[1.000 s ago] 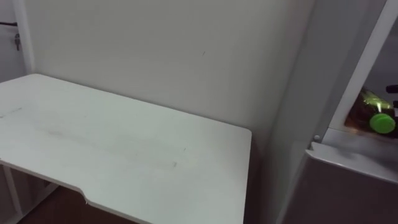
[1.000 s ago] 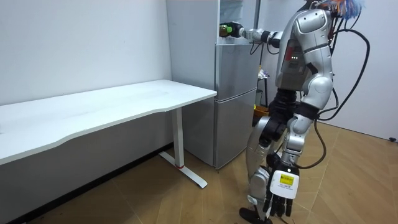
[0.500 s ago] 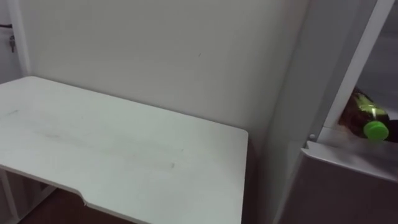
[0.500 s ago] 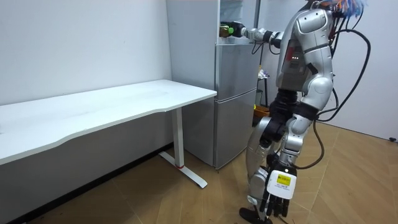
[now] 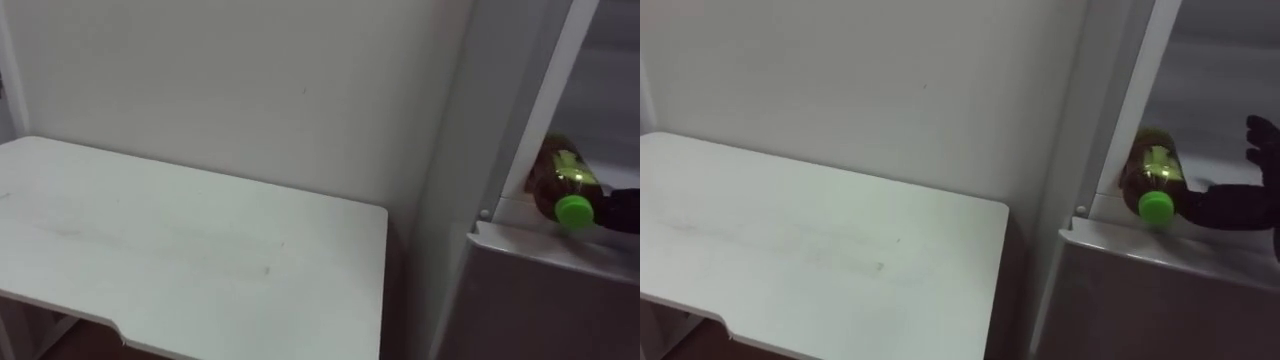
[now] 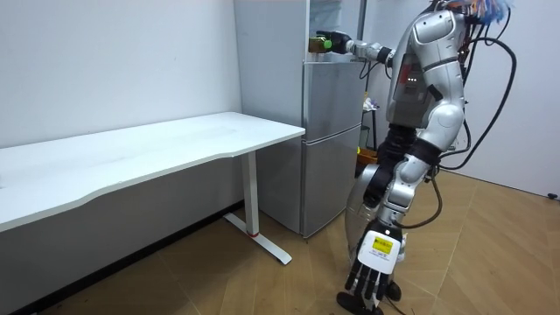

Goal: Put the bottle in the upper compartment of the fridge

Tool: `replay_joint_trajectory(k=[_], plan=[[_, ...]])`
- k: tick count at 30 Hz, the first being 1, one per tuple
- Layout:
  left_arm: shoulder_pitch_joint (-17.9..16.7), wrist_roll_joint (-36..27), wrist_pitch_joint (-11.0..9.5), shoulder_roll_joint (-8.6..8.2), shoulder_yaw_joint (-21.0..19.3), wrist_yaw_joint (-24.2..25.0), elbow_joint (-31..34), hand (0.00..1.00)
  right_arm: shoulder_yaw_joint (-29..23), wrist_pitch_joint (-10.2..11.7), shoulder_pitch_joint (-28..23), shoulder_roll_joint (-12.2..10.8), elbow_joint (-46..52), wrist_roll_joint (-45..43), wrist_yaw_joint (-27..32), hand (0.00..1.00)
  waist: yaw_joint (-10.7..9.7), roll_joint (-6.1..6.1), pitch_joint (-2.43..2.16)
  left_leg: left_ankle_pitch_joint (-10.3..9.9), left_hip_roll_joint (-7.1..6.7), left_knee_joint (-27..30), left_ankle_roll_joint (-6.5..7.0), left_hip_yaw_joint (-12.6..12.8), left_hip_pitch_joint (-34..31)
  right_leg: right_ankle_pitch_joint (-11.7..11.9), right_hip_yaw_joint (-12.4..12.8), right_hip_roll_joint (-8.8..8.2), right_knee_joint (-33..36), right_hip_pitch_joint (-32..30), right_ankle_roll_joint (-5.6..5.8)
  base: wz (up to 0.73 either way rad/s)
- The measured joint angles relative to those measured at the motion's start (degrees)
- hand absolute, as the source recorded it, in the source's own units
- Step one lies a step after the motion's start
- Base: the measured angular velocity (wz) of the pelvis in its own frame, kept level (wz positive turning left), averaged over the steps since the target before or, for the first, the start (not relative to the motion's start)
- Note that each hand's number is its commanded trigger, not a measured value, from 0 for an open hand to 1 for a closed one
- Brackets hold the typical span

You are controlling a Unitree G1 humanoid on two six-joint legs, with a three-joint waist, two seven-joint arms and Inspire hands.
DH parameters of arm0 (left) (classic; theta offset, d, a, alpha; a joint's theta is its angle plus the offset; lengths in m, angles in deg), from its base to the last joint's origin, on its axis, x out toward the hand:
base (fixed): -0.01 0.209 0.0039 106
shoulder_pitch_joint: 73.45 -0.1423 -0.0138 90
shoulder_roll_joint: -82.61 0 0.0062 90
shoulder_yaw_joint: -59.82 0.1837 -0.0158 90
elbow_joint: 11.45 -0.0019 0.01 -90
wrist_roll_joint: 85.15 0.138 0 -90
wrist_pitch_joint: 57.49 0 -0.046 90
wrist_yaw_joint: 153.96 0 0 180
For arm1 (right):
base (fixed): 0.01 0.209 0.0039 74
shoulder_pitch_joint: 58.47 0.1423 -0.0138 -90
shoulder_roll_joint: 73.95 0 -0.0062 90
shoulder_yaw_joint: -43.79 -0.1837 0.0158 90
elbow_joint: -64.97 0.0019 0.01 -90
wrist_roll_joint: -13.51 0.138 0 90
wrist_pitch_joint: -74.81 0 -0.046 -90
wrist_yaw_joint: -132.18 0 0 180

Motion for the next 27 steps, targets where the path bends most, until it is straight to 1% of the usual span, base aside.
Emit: replay_joint_trajectory(k=[3,8,9,16,18,19,20,21,24,26,27], plan=[[-0.2,0.0,0.0,-0.08,0.0,-0.17,-0.05,0.0,-0.15,0.08,0.0,0.0,0.01,0.0,0.02,0.0,-0.28,-0.01,0.06,-0.01,0.0,-0.17,0.0,0.05,0.07,0.0,0.68,0.08,-0.03,-0.03,0.0,0.0],[-0.27,-0.01,-0.15,-0.59,0.0,-0.97,-0.05,0.0,-1.86,0.06,0.0,0.0,0.01,-0.01,-0.37,0.0,-0.41,0.22,0.63,-0.02,-0.04,-0.13,0.0,0.05,-0.07,0.0,0.61,0.05,-0.11,-0.09,0.0,0.0],[-0.3,-0.01,-0.15,-0.62,0.0,-1.01,-0.05,0.0,-1.97,0.07,0.0,0.0,0.01,-0.01,-0.37,0.0,-0.43,0.24,0.66,-0.02,-0.04,-0.13,0.0,0.05,-0.09,0.0,0.61,0.05,-0.12,-0.12,0.01,0.0],[-0.39,-0.01,-0.18,-0.64,-0.04,-1.17,-0.11,0.0,-2.18,-0.26,-0.22,0.0,0.04,0.88,-0.8,0.0,-0.22,0.27,0.65,-0.02,0.05,-0.16,0.01,0.44,-0.08,-0.01,0.77,0.05,-0.09,-0.36,0.01,-0.02],[-0.39,0.01,-0.2,-0.63,-0.07,-1.17,-0.16,0.0,-2.18,-0.4,-0.32,0.0,0.05,1.79,-0.73,0.0,-0.09,0.17,0.59,0.01,0.09,-0.34,0.0,0.73,-0.01,-0.01,0.8,-0.02,-0.02,-0.55,0.01,-0.08],[-0.39,0.01,-0.31,-0.63,-0.08,-1.17,-0.33,0.0,-2.2,-0.39,-0.32,0.0,0.11,1.79,-0.46,0.0,-0.12,-0.11,0.4,0.04,0.11,-0.38,0.01,0.85,0.02,-0.01,0.76,-0.03,0.0,-0.58,0.01,-0.06],[-0.38,0.01,-0.43,-0.62,-0.09,-1.17,-0.6,0.0,-2.21,-0.41,-0.32,0.0,0.11,1.81,0.21,0.0,-0.18,-0.02,0.46,0.04,0.12,-0.4,0.01,0.9,0.06,-0.01,0.73,-0.02,0.0,-0.56,0.01,-0.03],[-0.35,0.01,-0.5,-0.62,-0.09,-1.17,-0.82,0.0,-2.23,-0.41,-0.32,0.0,0.11,1.94,0.68,0.0,-0.24,-0.18,0.38,0.04,0.13,-0.41,0.01,0.9,0.07,-0.01,0.72,-0.02,0.01,-0.56,0.01,0.0],[-0.35,0.01,-0.69,-0.62,-0.09,-1.17,-1.68,0.0,-2.31,-0.43,-0.32,0.0,0.14,2.43,3.18,0.0,-0.42,-0.47,0.49,0.05,0.16,-0.45,0.01,1.02,0.1,-0.01,0.71,-0.02,0.0,-0.58,0.01,0.0],[-0.38,-0.07,-0.72,-0.64,-0.09,-1.19,-2.36,0.0,-2.38,-1.5,-0.4,-0.01,2.88,1.84,6.03,0.0,-0.65,-0.45,0.51,0.05,0.17,-0.51,0.01,1.23,-0.03,-0.01,0.82,-0.02,0.0,-0.89,0.01,-0.06],[-0.37,-0.07,-0.71,-0.64,-0.09,-1.24,-2.39,0.0,-2.47,-1.57,-0.4,-0.01,3.89,1.83,6.87,0.0,-0.7,-0.41,0.52,0.06,0.19,-0.51,0.0,1.29,-0.12,-0.01,0.82,-0.01,0.0,-1.02,0.01,-0.06]])
